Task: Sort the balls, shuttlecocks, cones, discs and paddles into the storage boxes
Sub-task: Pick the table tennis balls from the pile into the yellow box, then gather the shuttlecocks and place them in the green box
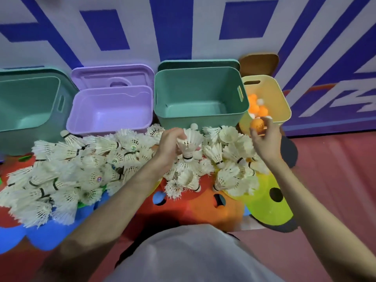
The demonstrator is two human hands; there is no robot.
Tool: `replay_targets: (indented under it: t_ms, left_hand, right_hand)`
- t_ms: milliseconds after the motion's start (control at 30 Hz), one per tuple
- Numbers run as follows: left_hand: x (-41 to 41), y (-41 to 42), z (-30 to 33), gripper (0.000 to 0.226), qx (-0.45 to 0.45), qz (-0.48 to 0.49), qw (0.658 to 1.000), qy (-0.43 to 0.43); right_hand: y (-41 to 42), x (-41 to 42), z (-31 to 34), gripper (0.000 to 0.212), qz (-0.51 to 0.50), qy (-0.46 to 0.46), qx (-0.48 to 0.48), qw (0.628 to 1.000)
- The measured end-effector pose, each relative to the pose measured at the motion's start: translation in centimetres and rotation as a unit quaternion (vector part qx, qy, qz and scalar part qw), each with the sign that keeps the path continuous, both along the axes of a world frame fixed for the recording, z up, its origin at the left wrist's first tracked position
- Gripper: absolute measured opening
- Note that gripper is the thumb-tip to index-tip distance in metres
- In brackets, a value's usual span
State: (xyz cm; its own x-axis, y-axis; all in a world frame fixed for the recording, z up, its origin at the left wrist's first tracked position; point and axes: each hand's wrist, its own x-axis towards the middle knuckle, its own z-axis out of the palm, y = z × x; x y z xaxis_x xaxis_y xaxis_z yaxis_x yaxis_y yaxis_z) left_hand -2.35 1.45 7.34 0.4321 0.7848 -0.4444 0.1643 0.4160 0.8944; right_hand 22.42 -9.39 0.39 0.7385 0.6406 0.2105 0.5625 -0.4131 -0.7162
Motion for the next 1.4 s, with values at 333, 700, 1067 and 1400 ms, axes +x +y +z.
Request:
replay_targets:
  t_ms: [333,700,1067,1400]
  left_hand:
    - [4.3,-1.2,0.4,0.033,-0.080,-0.003,0.997,-0.012]
    - [3.6,-0.7,-2.4,0.094,-0.074,0.006,0.997,0.037]
    - [1.0,-1.9,-2.0,0.098,-0.019,-0.123,0.992,-0.018]
    - [-2.1,-0.8,-3.7,0.097,0.056,-0.082,0.993,0.060]
  right_hand:
    - [4.1,8.6,0.1,0.044,-0.090,0.037,-0.069,0.993]
    - [1.9,2.6,-1.6,0.016,0.100,-0.042,-0.008,0.994]
    - [3.4,-0.8,-3.9,0.034,0.095,0.043,-0.176,0.979]
    - [1.0,-3.9,-1.0,0.012,-0.019,0.018,-0.006,1.000]
